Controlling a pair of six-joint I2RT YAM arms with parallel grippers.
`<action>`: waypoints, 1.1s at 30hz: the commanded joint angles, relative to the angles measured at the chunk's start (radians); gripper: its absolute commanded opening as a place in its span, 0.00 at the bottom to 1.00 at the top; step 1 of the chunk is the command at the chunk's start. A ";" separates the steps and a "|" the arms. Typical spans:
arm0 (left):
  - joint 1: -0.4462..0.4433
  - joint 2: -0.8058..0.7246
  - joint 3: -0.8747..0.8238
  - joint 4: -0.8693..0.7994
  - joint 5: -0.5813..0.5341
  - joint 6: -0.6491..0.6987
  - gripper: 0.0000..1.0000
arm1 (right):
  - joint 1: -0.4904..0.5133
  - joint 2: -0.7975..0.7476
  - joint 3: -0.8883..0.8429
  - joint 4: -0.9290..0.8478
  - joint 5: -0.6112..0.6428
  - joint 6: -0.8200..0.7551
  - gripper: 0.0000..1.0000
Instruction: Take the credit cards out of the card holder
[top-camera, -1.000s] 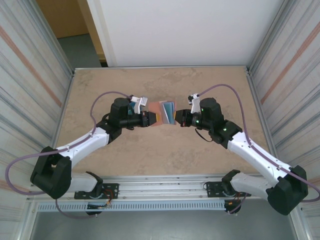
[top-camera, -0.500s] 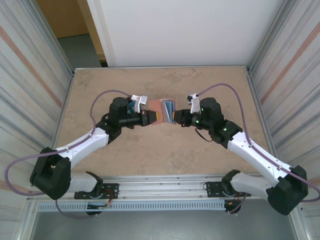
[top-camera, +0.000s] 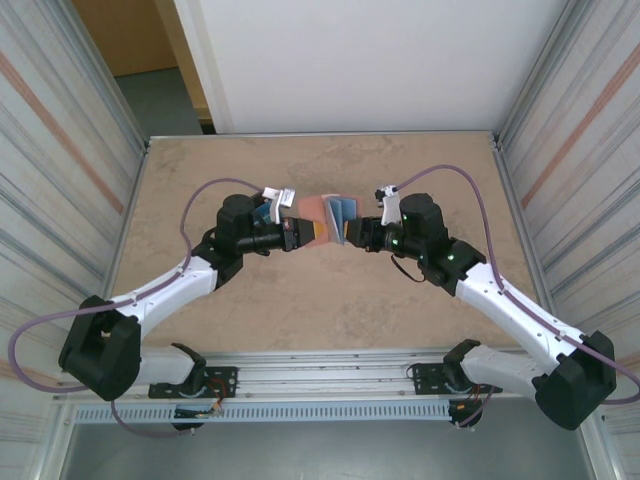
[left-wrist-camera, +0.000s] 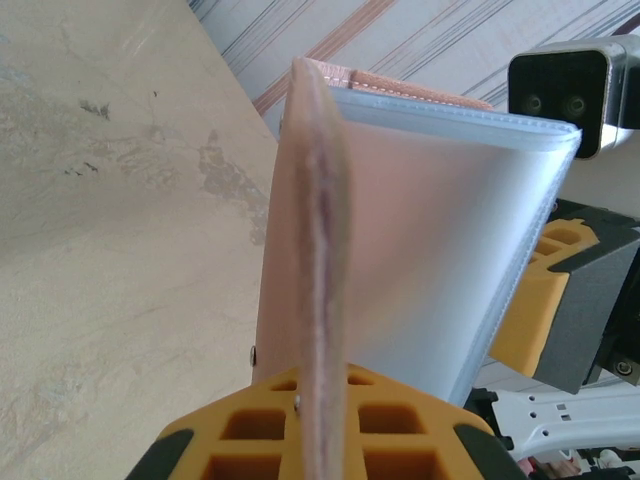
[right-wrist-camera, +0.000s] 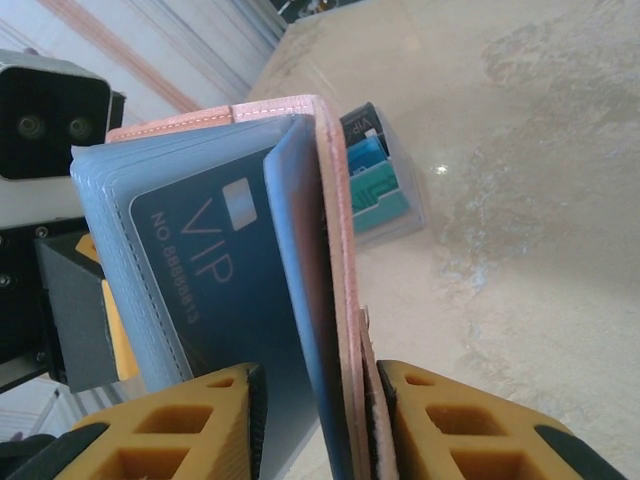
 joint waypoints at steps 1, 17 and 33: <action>-0.004 0.008 0.005 0.060 0.025 -0.015 0.02 | 0.012 0.010 0.046 0.028 -0.043 -0.013 0.28; -0.005 0.047 0.017 0.047 0.037 -0.020 0.35 | 0.032 -0.008 0.058 0.002 0.010 -0.018 0.00; -0.005 0.044 0.021 0.003 0.025 -0.010 0.26 | 0.032 -0.110 0.053 -0.115 0.210 -0.014 0.00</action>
